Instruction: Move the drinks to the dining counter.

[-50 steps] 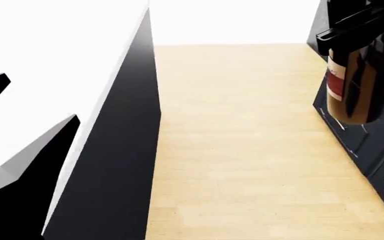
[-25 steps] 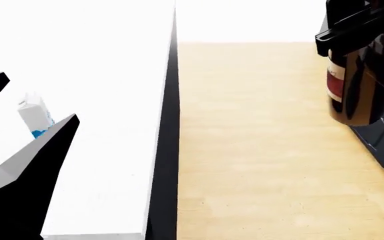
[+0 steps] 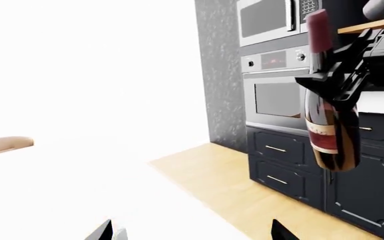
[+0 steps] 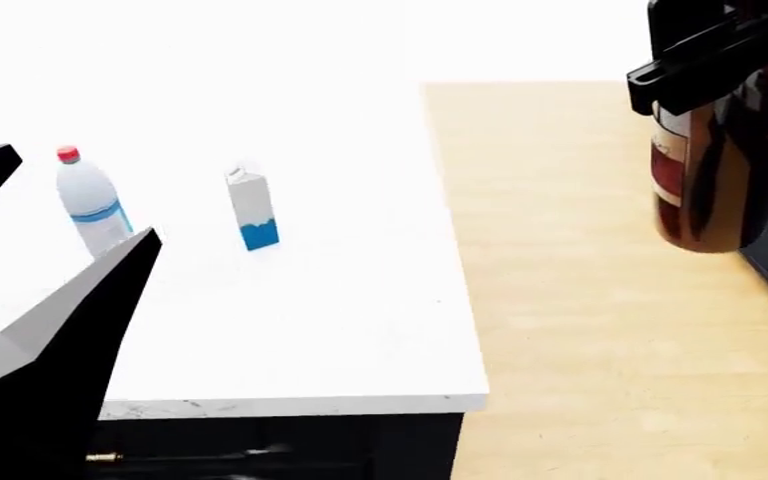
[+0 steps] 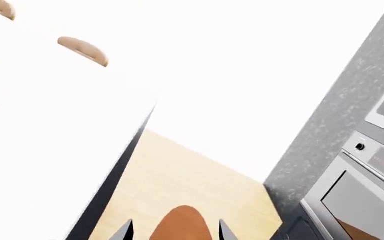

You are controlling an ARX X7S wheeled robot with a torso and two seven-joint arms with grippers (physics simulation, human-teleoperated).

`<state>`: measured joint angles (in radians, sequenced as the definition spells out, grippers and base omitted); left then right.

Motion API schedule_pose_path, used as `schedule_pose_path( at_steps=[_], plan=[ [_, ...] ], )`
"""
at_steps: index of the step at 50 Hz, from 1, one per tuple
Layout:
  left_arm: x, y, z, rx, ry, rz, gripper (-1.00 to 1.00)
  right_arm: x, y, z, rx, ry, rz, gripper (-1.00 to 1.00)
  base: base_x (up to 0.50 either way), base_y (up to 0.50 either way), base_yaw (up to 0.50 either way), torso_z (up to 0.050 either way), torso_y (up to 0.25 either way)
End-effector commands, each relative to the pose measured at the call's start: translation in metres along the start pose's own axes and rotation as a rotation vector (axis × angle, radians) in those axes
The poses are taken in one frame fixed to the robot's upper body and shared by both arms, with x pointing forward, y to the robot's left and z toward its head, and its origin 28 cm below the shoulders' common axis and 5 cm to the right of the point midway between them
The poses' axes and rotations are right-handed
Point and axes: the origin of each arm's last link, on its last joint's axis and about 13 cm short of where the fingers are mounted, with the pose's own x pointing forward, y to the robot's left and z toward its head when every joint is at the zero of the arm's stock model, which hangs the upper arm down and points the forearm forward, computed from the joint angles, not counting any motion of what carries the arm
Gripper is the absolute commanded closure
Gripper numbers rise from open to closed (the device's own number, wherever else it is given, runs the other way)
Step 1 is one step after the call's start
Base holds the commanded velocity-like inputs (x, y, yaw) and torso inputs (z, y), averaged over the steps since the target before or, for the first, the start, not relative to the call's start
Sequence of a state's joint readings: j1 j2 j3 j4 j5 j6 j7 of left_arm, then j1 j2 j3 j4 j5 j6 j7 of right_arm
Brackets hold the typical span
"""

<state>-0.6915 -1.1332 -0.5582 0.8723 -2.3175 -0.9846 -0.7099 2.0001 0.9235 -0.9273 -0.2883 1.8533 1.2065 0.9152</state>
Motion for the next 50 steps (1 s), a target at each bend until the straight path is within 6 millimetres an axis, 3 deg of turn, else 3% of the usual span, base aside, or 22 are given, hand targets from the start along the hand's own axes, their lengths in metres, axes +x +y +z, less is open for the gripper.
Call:
schedule_pose_path(
  at_steps=[1, 50],
  plan=[
    [0.0002, -0.0002, -0.0001, 0.0, 0.0, -0.001, -1.0, -0.0008, -0.0053, 0.0047, -0.01, -0.035, -0.06, 1.0, -0.5, -0.14, 0.0, 0.0, 0.0],
    [0.0005, 0.0, -0.0004, -0.001, -0.002, -0.004, -1.0, -0.0015, -0.0056, 0.0041, -0.014, -0.036, -0.055, 1.0, -0.5, -0.07, 0.0, 0.001, 0.001]
  ],
)
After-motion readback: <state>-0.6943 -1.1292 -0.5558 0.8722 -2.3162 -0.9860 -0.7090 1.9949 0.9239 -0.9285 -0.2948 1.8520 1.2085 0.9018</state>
